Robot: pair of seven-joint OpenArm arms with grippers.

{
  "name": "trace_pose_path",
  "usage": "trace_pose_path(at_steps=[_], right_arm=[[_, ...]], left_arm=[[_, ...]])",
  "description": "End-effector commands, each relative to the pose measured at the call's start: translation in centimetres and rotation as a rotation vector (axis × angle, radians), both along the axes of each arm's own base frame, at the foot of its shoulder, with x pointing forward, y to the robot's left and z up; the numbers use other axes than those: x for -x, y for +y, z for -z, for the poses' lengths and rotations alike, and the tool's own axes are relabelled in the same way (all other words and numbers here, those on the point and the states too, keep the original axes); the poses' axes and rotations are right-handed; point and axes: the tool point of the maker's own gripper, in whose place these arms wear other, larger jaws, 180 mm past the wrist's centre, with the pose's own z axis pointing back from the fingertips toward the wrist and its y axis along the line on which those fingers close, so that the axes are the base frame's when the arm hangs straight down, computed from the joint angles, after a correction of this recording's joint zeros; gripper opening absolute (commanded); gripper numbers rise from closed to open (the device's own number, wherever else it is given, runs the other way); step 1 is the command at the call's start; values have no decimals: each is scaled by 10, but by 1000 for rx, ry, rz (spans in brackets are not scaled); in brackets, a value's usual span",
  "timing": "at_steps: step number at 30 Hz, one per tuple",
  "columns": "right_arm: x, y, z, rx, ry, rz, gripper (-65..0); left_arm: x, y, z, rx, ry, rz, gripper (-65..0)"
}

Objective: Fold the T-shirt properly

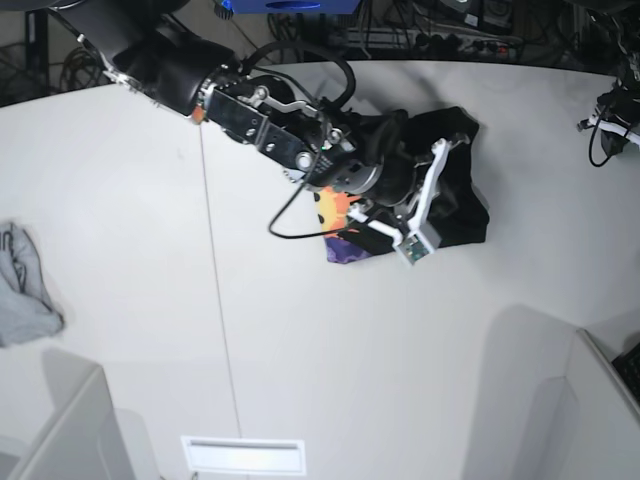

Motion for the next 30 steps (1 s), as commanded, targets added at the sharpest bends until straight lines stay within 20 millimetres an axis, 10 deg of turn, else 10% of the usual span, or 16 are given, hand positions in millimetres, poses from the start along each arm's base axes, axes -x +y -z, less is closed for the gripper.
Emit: trace_pose_path(at_steps=[1, 12, 20, 30], right_arm=[[-11, -7, -14, -44, -29, 39, -650], [-40, -111, 3, -57, 38, 345, -650], [-26, -127, 24, -31, 99, 386, -650], [-18, -125, 30, -23, 123, 376, -650]], left_arm=[[-5, -8, -5, 4, -4, 40, -650], [-24, -107, -19, 154, -59, 335, -650], [-31, -142, 1, 423, -122, 341, -49], [-62, -192, 4, 544, -166, 432, -26]])
